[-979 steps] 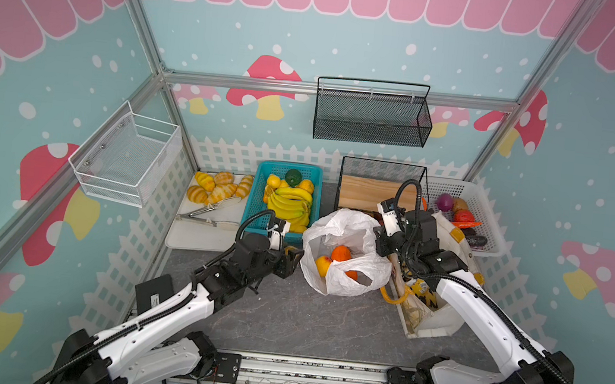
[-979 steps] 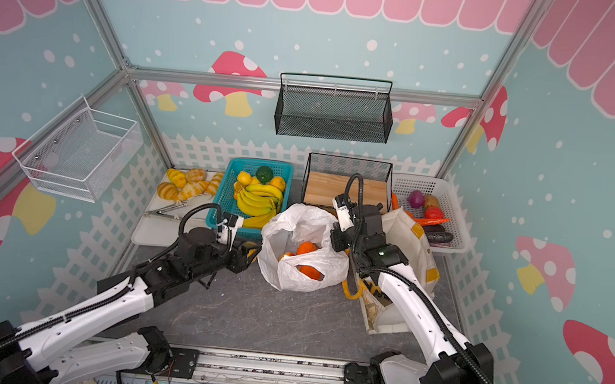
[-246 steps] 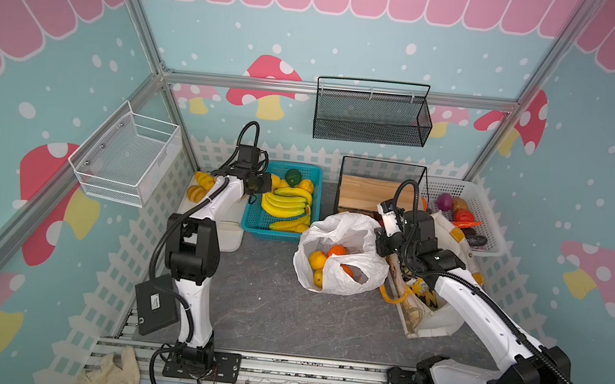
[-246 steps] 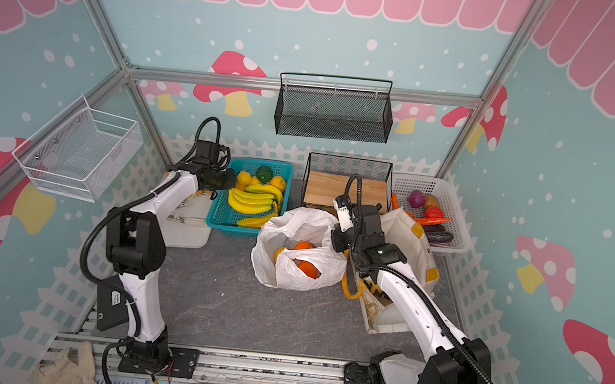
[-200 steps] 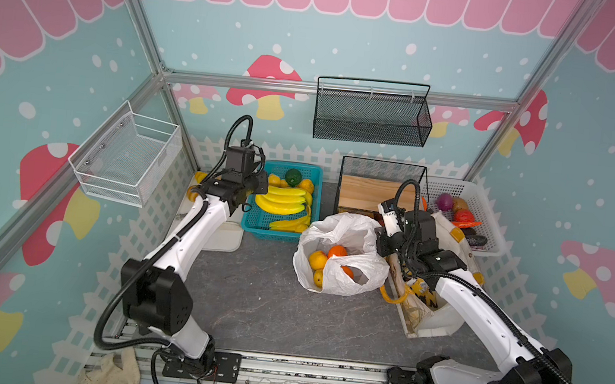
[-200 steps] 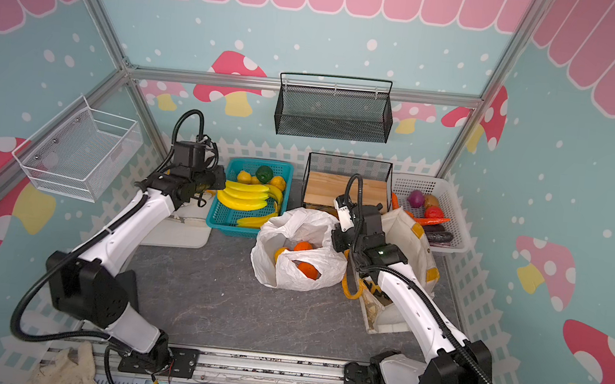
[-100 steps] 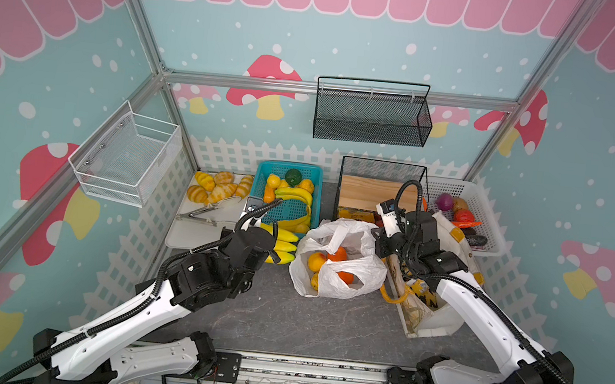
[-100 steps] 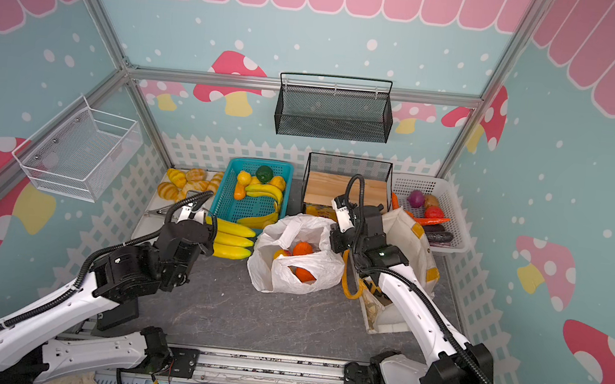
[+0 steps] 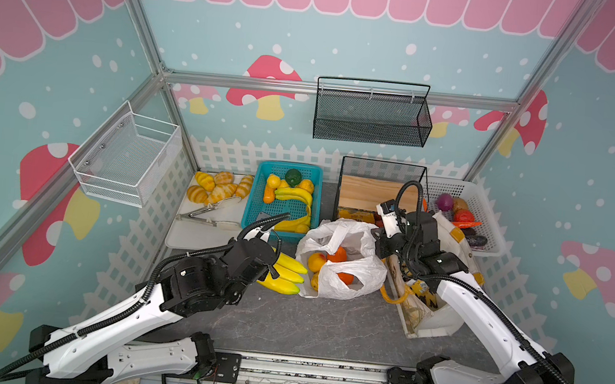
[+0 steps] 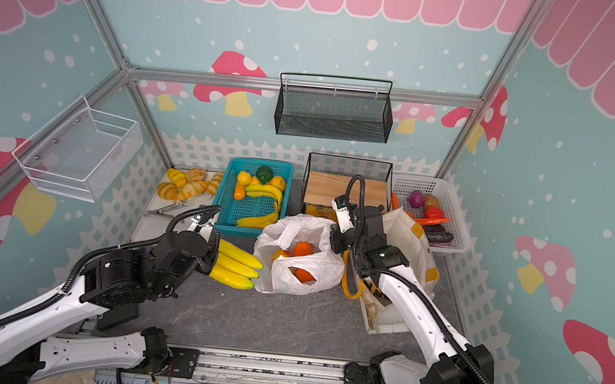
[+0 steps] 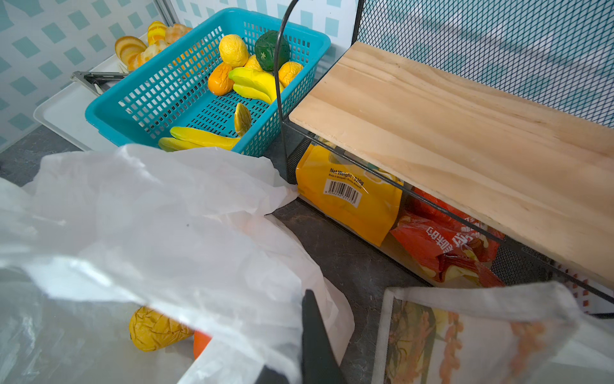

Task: Place the mixed food into the grocery bags and tie them
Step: 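Carry the bananas into the plastic bag and release them with the left gripper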

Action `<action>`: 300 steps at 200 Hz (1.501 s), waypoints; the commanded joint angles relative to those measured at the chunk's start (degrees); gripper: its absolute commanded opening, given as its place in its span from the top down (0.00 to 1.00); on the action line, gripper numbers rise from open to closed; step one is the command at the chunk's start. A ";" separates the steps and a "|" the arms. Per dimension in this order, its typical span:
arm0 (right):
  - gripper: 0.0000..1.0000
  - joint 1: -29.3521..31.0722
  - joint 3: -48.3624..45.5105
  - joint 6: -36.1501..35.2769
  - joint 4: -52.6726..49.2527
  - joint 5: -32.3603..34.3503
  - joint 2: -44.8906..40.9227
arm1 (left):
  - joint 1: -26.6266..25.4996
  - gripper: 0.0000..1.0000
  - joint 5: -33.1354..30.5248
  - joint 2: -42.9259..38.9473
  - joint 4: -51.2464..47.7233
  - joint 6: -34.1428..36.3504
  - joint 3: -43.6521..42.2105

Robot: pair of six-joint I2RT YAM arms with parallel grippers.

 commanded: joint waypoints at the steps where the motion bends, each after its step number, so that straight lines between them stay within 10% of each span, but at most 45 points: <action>1: 1.00 -0.36 -0.30 -0.22 0.45 -0.24 -0.43 | -0.32 1.00 4.43 2.29 7.53 2.22 0.42; 66: 1.00 -0.37 -0.61 -0.13 0.49 -0.36 -0.79 | -0.31 1.00 -5.94 16.34 17.37 0.19 2.98; 169: 1.00 -0.36 -1.18 0.72 1.82 -2.50 0.29 | -4.37 1.00 3.90 27.02 38.64 -4.96 -2.11; 253: 1.00 -0.31 -1.31 0.42 0.88 -0.16 -0.95 | -1.61 0.61 4.33 37.70 41.41 -0.78 -0.74; 300: 1.00 -0.36 -0.78 0.22 0.38 1.21 0.36 | -1.39 0.35 19.51 26.11 39.26 3.84 -3.80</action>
